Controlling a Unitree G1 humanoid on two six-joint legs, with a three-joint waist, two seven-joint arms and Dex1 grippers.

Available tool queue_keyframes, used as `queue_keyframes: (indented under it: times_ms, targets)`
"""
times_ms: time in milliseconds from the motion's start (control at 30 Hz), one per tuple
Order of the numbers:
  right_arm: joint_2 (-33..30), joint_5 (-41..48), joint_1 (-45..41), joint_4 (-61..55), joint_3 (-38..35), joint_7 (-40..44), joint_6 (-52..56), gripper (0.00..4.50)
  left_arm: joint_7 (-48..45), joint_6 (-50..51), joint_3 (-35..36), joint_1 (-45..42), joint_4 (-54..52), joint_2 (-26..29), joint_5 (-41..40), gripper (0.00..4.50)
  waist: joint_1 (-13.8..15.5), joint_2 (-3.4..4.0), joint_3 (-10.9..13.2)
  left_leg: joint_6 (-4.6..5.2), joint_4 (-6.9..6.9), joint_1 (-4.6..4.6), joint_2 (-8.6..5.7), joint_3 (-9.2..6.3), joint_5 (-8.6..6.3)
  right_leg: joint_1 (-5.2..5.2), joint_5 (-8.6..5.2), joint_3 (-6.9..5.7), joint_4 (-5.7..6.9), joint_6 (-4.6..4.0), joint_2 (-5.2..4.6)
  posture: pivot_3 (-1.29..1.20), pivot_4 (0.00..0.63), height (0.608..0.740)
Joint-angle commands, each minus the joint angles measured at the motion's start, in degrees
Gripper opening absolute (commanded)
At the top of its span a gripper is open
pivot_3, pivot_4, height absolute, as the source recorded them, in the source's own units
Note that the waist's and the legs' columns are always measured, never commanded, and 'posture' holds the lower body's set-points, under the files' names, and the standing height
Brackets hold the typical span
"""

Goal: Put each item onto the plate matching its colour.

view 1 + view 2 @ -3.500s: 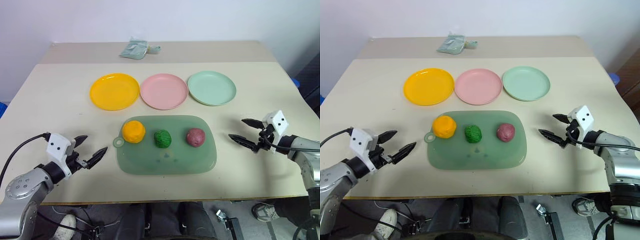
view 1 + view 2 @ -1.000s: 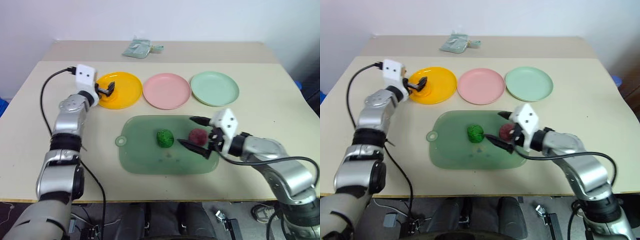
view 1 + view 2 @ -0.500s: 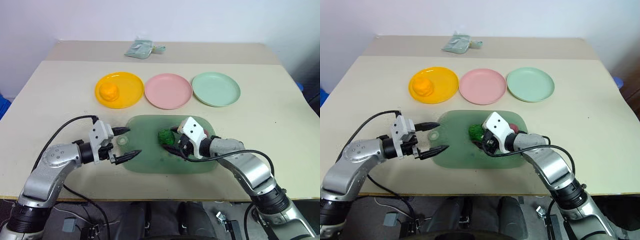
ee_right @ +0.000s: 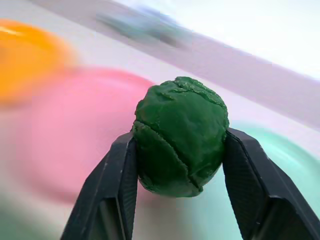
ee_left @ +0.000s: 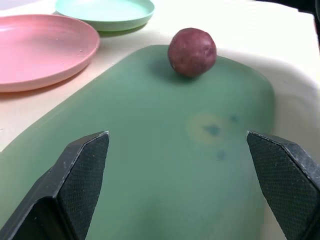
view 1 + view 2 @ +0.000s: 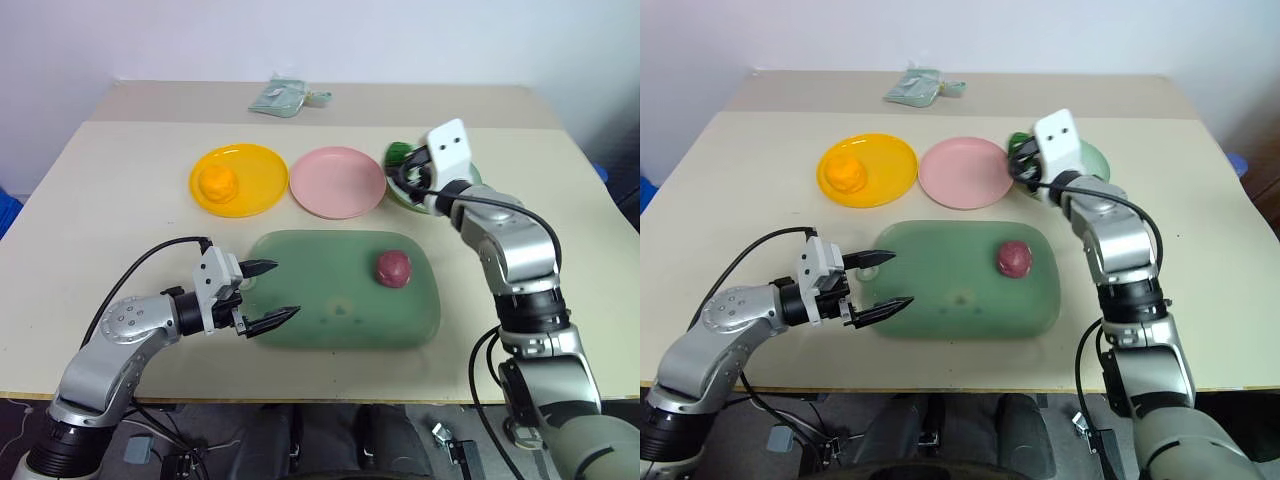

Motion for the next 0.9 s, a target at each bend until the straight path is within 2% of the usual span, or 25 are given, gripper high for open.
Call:
queue_keyframes:
  times_ms: [33, 100, 133, 167, 233, 267, 400, 500, 633, 733, 833, 900]
  targets:
    - [0.5, -2.5, -4.8, 13.1, -1.5, -1.3, -9.7, 1.81, 1.2, 0.1, -1.0, -0.3, -2.5, -0.9, 0.2, 4.5, -0.5, 0.06, 0.0, -0.01, -0.03, 0.0, 0.01, 0.01, 0.01, -0.02, 0.0, 0.0, 0.0, 0.0, 0.01, 0.0, 0.15, 0.74]
    - [0.8, -3.0, -7.1, 19.4, -2.0, -1.1, -13.6, 1.81, 1.9, 0.2, -1.5, -0.2, -2.9, -1.4, 0.4, 4.5, -1.2, 0.12, 0.1, -0.03, -0.09, 0.0, 0.04, 0.04, 0.03, -0.03, 0.0, 0.01, 0.01, 0.0, 0.03, 0.0, 0.15, 0.74]
    - [0.8, -3.1, -7.8, 21.4, -2.1, -0.8, -14.9, 2.88, 2.2, 0.2, -1.6, -0.2, -3.0, -1.5, 0.4, 4.5, -1.5, 0.15, 0.1, -0.05, -0.12, 0.0, 0.07, 0.07, 0.04, -0.04, 0.0, 0.01, 0.02, 0.0, 0.05, 0.0, 0.15, 0.74]
    - [0.2, -3.1, -7.4, 20.3, -2.0, 0.5, -17.0, 3.24, 2.5, 0.0, -1.5, 0.2, -3.1, -1.7, 0.6, 4.5, -1.6, 0.17, 0.1, -0.07, -0.18, 0.0, 0.09, 0.07, 0.05, -0.05, 0.0, 0.01, 0.02, 0.0, 0.07, 0.0, 0.15, 0.74]
    - [-1.2, -3.0, -5.7, 16.3, -1.9, 3.3, -19.9, 4.28, 2.8, -0.3, -1.1, 1.1, -3.3, -1.8, 0.6, 4.5, -1.6, 0.24, 0.1, -0.1, -0.26, 0.0, 0.12, 0.07, 0.07, -0.1, 0.0, 0.02, 0.02, 0.0, 0.08, 0.0, 0.15, 0.74]
    - [-2.2, -2.2, -4.2, 13.2, -2.0, 5.8, -21.1, 4.46, 3.0, -0.4, -0.9, 1.6, -3.3, -1.7, 0.6, 4.5, -1.5, 0.26, 0.1, -0.1, -0.28, 0.0, 0.12, 0.08, 0.07, -0.12, 0.0, 0.03, 0.01, 0.0, 0.08, 0.0, 0.15, 0.74]
    - [-7.8, 7.7, 7.5, -7.2, -2.5, 24.6, -19.3, 4.46, 2.5, -0.6, 0.0, 3.3, -3.5, -1.1, 0.4, 4.5, -0.5, 0.25, 0.1, -0.07, -0.27, 0.0, 0.1, 0.0, 0.06, -0.02, 0.0, 0.01, -0.05, 0.0, 0.05, 0.0, 0.15, 0.74]
    - [-14.2, 15.9, 19.0, -21.7, -1.7, 36.2, -11.7, 4.46, 1.8, -0.7, 0.2, 2.9, -2.9, -0.6, 0.3, 4.5, 0.3, 0.25, 0.1, 0.01, -0.14, 0.0, 0.09, -0.06, 0.01, 0.09, 0.0, 0.0, -0.08, 0.01, 0.02, 0.0, 0.15, 0.74]
    - [-18.4, 12.7, 26.0, -25.2, 1.3, 39.0, -10.5, 4.46, 1.4, -0.4, -0.3, 1.1, -2.3, -0.4, 0.5, 4.5, 0.2, 0.25, 0.1, 0.07, 0.08, 0.02, 0.09, -0.03, -0.03, 0.12, 0.01, 0.03, -0.1, 0.02, -0.03, 0.0, 0.15, 0.74]
    - [-18.0, 9.8, 26.6, -23.6, 3.2, 37.8, -11.0, 4.46, 1.4, -0.1, -0.7, 0.0, -1.9, -0.7, 0.6, 4.5, 0.1, 0.27, 0.1, 0.05, 0.08, 0.1, 0.1, -0.03, -0.03, 0.1, 0.01, 0.06, -0.03, 0.01, -0.03, 0.0, 0.15, 0.74]
    - [-15.6, 8.7, 25.2, -22.6, 4.3, 36.4, -10.7, 3.63, 1.5, 0.3, -0.8, -0.7, -2.0, -0.7, 0.5, 4.5, 0.1, 0.27, 0.1, 0.03, 0.06, 0.09, 0.1, -0.02, -0.02, 0.08, 0.0, 0.07, -0.04, 0.0, -0.02, 0.0, 0.15, 0.74]
    - [-14.3, 8.9, 24.5, -23.2, 4.2, 36.5, -11.3, 2.74, 1.6, 0.6, -0.6, -0.8, -2.2, -0.7, 0.4, 4.5, 0.2, 0.27, 0.1, 0.03, 0.06, 0.07, 0.1, -0.01, -0.02, 0.06, 0.0, 0.07, -0.05, 0.0, -0.03, 0.0, 0.15, 0.74]
